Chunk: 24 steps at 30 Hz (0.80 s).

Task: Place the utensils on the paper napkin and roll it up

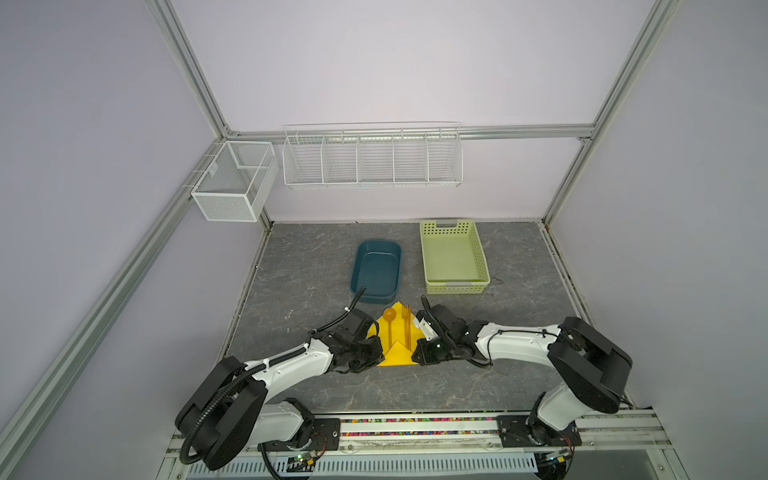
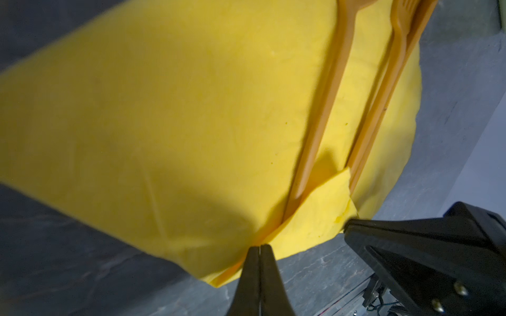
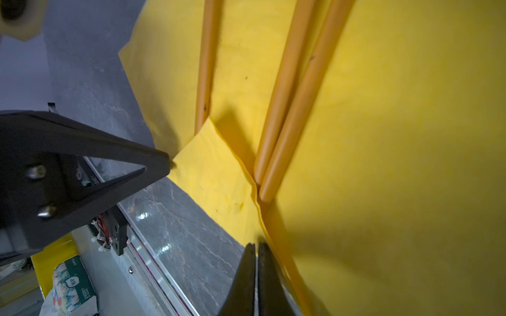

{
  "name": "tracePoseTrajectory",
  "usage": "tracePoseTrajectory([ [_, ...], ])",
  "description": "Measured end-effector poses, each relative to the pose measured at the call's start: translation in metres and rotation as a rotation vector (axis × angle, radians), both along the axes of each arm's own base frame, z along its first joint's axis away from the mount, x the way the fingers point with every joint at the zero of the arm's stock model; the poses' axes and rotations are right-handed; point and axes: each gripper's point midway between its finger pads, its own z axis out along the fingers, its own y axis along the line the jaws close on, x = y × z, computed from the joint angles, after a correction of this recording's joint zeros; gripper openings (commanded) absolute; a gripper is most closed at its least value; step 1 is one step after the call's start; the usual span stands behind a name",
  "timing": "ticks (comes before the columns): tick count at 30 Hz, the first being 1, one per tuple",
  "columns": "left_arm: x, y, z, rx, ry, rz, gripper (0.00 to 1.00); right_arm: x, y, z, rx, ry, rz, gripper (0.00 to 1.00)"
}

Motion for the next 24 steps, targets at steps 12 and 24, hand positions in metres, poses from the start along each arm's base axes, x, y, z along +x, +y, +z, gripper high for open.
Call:
tracePoseTrajectory([
  [12,0.002,-0.007,0.011,-0.018,-0.016,-0.043,0.03,0.001,0.002,-0.003,-0.004,0.017,-0.014,0.09],
  [24,-0.001,-0.005,-0.008,0.029,0.027,-0.069,0.02,0.003,0.004,0.001,0.0,0.023,-0.021,0.21],
])
